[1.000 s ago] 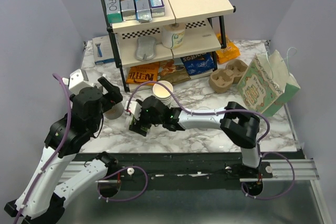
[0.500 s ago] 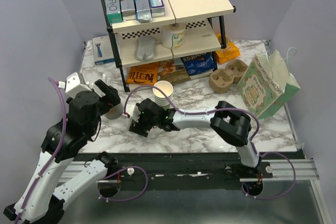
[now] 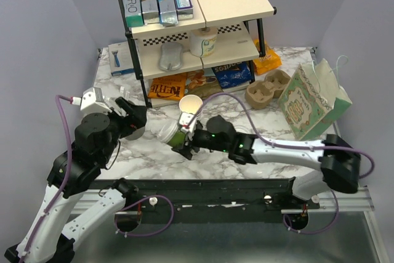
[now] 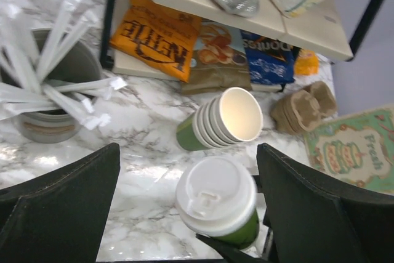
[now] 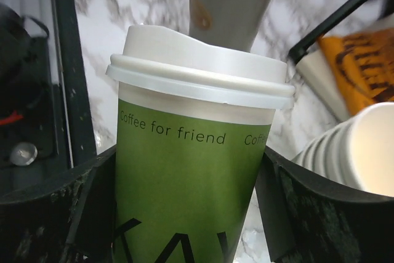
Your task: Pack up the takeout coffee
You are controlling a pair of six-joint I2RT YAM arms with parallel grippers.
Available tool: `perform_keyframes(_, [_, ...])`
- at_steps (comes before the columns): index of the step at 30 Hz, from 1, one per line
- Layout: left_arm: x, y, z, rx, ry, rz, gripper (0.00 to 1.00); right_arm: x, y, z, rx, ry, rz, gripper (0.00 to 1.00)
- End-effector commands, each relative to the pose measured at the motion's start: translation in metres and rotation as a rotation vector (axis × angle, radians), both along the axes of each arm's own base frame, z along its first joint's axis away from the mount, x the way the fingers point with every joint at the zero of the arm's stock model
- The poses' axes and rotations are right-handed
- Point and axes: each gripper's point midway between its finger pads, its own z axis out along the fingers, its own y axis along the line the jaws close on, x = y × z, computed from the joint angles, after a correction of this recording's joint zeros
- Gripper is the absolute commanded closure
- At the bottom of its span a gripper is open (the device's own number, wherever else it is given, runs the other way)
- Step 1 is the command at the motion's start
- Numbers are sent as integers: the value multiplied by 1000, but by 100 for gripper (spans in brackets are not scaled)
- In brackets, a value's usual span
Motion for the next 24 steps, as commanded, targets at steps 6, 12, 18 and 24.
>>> perform_keyframes(6, [-2, -70, 36, -100, -165, -370, 1, 6, -40, 74, 285, -85, -142, 20])
perform_keyframes(12, [7, -108, 10, -106, -87, -517, 1, 3, -50, 101, 353, -131, -141, 21])
perform_keyframes(18, [6, -141, -12, -111, -24, -684, 1, -3, -52, 111, 373, -147, -111, 20])
perform_keyframes(24, [-1, -148, -36, -88, 40, -758, 1, 7, -64, 125, 435, -177, -193, 21])
